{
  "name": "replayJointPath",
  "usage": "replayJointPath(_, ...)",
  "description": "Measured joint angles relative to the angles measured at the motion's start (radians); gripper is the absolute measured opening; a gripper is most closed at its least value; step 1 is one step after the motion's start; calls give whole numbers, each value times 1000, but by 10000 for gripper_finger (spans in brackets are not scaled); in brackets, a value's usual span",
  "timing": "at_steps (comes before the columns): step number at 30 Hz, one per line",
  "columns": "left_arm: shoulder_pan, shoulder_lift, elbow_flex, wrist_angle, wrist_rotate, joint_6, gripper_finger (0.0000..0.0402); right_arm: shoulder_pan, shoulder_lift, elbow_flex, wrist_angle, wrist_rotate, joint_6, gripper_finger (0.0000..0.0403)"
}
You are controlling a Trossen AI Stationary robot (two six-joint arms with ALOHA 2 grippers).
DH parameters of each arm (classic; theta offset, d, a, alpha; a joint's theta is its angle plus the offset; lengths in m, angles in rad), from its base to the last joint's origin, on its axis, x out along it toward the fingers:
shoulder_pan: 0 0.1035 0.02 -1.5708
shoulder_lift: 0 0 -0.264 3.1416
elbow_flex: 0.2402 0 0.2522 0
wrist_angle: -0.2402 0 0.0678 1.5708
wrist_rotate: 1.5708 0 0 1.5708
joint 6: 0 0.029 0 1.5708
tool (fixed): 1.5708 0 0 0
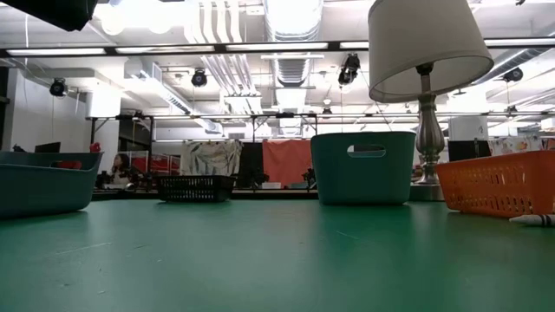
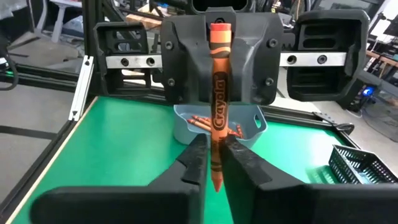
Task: Sort crayons
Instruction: Put the orange crayon into the blue bin
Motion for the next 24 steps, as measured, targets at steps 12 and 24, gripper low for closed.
replayJointPath(12, -73, -240, 27, -796, -690, -254, 3, -2, -18, 117, -341, 189, 145, 140)
replayJointPath(24, -94, -359, 233, -2428, -340, -1822, 2, -25, -15, 133, -403, 199, 172, 136)
